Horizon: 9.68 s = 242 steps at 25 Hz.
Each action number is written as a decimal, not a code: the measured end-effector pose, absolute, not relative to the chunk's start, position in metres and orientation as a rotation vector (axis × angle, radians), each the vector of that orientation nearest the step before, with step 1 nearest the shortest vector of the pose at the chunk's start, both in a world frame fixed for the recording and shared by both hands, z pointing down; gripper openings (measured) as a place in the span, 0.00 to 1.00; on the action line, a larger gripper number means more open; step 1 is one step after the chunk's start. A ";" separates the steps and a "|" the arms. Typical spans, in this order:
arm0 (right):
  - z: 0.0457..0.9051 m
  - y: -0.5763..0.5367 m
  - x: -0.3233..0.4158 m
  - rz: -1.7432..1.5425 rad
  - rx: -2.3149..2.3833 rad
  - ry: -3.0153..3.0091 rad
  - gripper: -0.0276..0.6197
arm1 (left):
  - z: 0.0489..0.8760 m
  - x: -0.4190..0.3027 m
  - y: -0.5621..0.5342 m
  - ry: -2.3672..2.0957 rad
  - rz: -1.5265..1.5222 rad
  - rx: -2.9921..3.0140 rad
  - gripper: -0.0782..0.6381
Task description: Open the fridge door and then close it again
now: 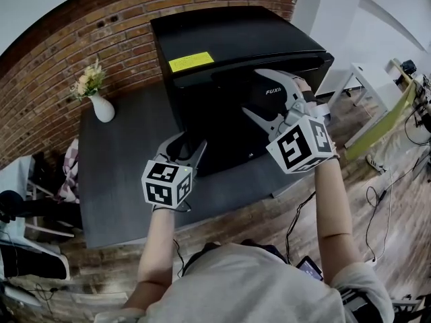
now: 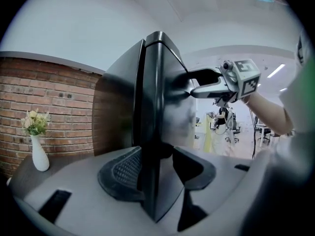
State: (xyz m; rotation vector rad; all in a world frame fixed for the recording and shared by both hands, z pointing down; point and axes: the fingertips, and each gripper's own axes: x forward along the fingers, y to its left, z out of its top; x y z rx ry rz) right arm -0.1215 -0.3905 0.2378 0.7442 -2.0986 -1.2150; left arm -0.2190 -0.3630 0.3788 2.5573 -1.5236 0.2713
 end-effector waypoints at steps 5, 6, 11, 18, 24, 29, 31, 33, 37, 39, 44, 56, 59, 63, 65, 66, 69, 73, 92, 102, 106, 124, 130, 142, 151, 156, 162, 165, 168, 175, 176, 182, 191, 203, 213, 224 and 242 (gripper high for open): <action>0.237 -0.389 -0.121 -1.208 0.747 -2.099 0.51 | 0.378 -0.218 -0.361 -1.524 0.281 2.552 0.38; 0.237 -0.389 -0.121 -1.207 0.747 -2.100 0.51 | 0.378 -0.218 -0.361 -1.524 0.282 2.552 0.38; 0.237 -0.389 -0.120 -1.205 0.752 -2.098 0.51 | 0.378 -0.217 -0.361 -1.531 0.286 2.547 0.38; 0.235 -0.386 -0.120 -1.204 0.759 -2.105 0.51 | 0.377 -0.216 -0.358 -1.531 0.294 2.547 0.36; 0.236 -0.386 -0.121 -1.202 0.769 -2.111 0.50 | 0.378 -0.216 -0.358 -1.541 0.293 2.546 0.36; 0.236 -0.384 -0.120 -1.195 0.763 -2.117 0.50 | 0.377 -0.215 -0.354 -1.544 0.281 2.549 0.36; 0.237 -0.379 -0.117 -1.194 0.758 -2.127 0.51 | 0.378 -0.213 -0.347 -1.544 0.272 2.560 0.36; 0.238 -0.375 -0.114 -1.196 0.758 -2.133 0.51 | 0.379 -0.210 -0.341 -1.544 0.268 2.567 0.36; 0.238 -0.371 -0.109 -1.204 0.790 -2.130 0.51 | 0.379 -0.205 -0.334 -1.553 0.253 2.595 0.36; 0.238 -0.366 -0.107 -1.203 0.819 -2.142 0.51 | 0.379 -0.202 -0.327 -1.530 0.235 2.608 0.36; 0.233 -0.354 -0.103 -1.143 0.922 -2.244 0.53 | 0.378 -0.195 -0.314 -1.458 0.238 2.643 0.36; 0.242 -0.323 -0.094 -0.924 1.071 -2.481 0.50 | 0.383 -0.180 -0.286 -1.334 0.213 2.697 0.36; 0.248 -0.317 -0.093 -0.866 1.077 -2.530 0.49 | 0.384 -0.177 -0.280 -1.321 0.194 2.690 0.36; 0.260 -0.305 -0.086 -0.795 1.059 -2.574 0.48 | 0.384 -0.167 -0.269 -1.328 0.175 2.685 0.36; 0.266 -0.298 -0.083 -0.755 1.055 -2.600 0.48 | 0.384 -0.161 -0.263 -1.331 0.165 2.679 0.36; 0.268 -0.294 -0.081 -0.735 1.050 -2.615 0.48 | 0.384 -0.159 -0.259 -1.333 0.161 2.674 0.36; 0.274 -0.277 -0.077 -0.667 1.031 -2.671 0.47 | 0.383 -0.148 -0.245 -1.334 0.153 2.660 0.36; 0.284 -0.256 -0.066 -0.608 1.020 -2.713 0.45 | 0.383 -0.130 -0.227 -1.317 0.158 2.659 0.36; 0.322 -0.166 -0.010 -0.329 1.061 -2.823 0.43 | 0.398 -0.050 -0.156 -1.155 0.247 2.711 0.27; 0.339 -0.144 0.003 -0.228 1.140 -2.823 0.37 | 0.400 -0.014 -0.140 -1.084 0.289 2.757 0.23; 0.342 -0.137 0.012 -0.188 1.179 -2.829 0.37 | 0.402 0.001 -0.131 -1.056 0.272 2.764 0.22; 0.346 -0.139 0.067 -0.103 1.542 -2.699 0.44 | 0.403 0.066 -0.108 -0.859 0.331 2.874 0.21; 0.349 -0.136 0.083 -0.115 1.584 -2.671 0.39 | 0.406 0.079 -0.105 -0.813 0.334 2.879 0.21; 0.350 -0.126 0.145 -0.093 1.766 -2.583 0.30 | 0.412 0.092 -0.102 -0.786 0.351 2.857 0.21; 0.351 -0.127 0.177 -0.068 1.863 -2.525 0.28 | 0.415 0.084 -0.110 -0.816 0.332 2.819 0.21; 0.353 -0.129 0.190 -0.057 1.906 -2.487 0.27 | 0.412 0.077 -0.120 -0.841 0.303 2.811 0.21; 0.354 -0.133 0.209 -0.044 1.962 -2.426 0.26 | 0.409 0.067 -0.130 -0.892 0.269 2.789 0.20; 0.354 -0.133 0.217 -0.042 1.982 -2.413 0.26 | 0.408 0.064 -0.133 -0.915 0.260 2.781 0.20; 0.354 -0.133 0.225 -0.040 1.997 -2.401 0.26 | 0.410 0.062 -0.134 -0.934 0.266 2.772 0.20; 0.355 -0.138 0.243 -0.022 2.040 -2.392 0.26 | 0.416 0.056 -0.139 -0.948 0.267 2.737 0.19; 0.356 -0.139 0.246 -0.018 2.047 -2.389 0.26 | 0.417 0.054 -0.139 -0.945 0.270 2.733 0.19; 0.357 -0.140 0.257 0.009 2.075 -2.383 0.26 | 0.423 0.045 -0.139 -0.943 0.275 2.704 0.17; 0.359 -0.143 0.264 0.033 2.102 -2.371 0.26 | 0.420 0.031 -0.151 -0.988 0.274 2.711 0.14; 0.358 -0.142 0.263 0.038 2.107 -2.367 0.26 | 0.421 0.025 -0.156 -1.028 0.285 2.690 0.12; 0.359 -0.142 0.264 0.049 2.128 -2.387 0.26 | 0.420 0.023 -0.156 -1.024 0.291 2.684 0.12; 0.361 -0.137 0.251 0.059 2.094 -2.425 0.26 | 0.422 0.022 -0.145 -1.022 0.279 2.672 0.12; 0.364 -0.125 0.185 0.051 1.879 -2.524 0.27 | 0.431 0.006 -0.116 -1.057 0.285 2.627 0.12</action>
